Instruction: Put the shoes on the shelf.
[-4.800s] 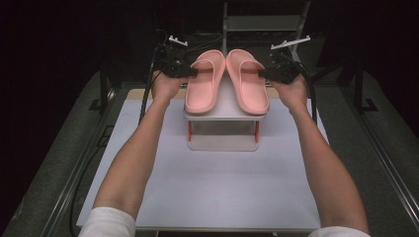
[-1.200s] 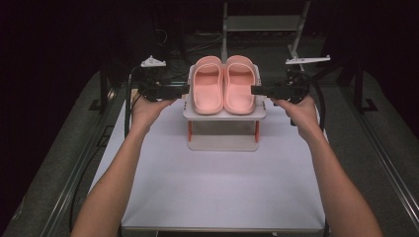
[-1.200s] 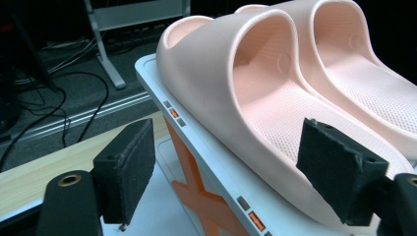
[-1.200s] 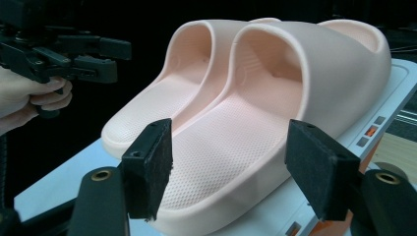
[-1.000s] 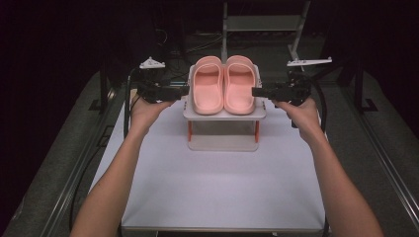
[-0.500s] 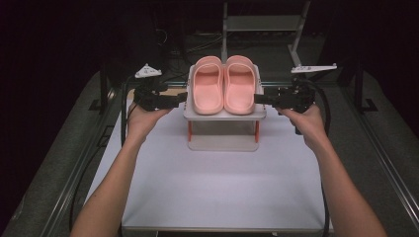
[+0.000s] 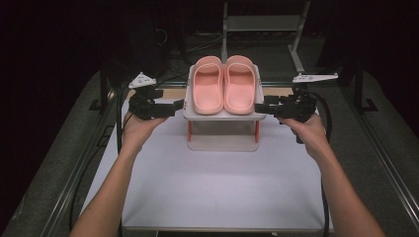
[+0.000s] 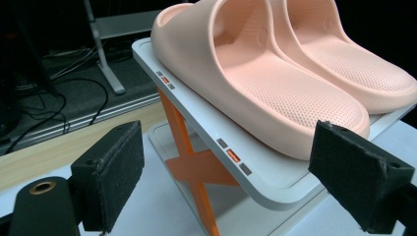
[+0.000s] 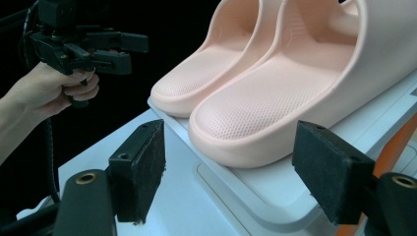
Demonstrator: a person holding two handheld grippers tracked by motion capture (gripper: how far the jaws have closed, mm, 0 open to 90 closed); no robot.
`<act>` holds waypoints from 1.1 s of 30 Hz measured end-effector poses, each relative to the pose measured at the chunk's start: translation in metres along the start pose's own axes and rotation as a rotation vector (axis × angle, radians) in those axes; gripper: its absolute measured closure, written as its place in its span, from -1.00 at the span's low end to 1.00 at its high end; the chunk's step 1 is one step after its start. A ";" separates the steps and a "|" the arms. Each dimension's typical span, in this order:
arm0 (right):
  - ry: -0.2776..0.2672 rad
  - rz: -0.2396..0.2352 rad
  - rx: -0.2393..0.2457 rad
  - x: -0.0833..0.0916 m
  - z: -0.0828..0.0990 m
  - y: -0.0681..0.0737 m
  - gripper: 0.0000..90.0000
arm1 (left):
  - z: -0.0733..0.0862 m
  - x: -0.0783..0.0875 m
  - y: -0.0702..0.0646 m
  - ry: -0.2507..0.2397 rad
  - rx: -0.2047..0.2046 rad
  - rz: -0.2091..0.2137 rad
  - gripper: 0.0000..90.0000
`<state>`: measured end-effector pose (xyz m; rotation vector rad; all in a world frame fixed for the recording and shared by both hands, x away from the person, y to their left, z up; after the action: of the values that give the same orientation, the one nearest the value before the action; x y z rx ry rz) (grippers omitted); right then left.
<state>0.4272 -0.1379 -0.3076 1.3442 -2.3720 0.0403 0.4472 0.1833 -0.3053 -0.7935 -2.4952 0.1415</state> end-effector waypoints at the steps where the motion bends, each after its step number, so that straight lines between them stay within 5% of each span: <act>1: 0.000 0.000 0.000 0.000 0.000 0.000 -0.39 | 0.000 0.000 0.000 0.000 0.000 0.000 -0.72; 33: 0.005 -0.036 -0.035 0.004 0.042 0.004 -0.53 | 0.027 0.002 -0.003 -0.001 -0.007 0.023 -0.79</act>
<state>0.4079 -0.1481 -0.3435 1.3680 -2.3331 -0.0079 0.4306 0.1840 -0.3273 -0.8250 -2.4900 0.1408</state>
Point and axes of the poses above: each handheld gripper's, and its own axes: x roughly backward along the jaws, z roughly out of its underside, y roughly to its left, the point moved 7 cm from there along -x, roughly forward along the jaws, and after that the axes turned 12 degrees about x, right-handed, at the moved point
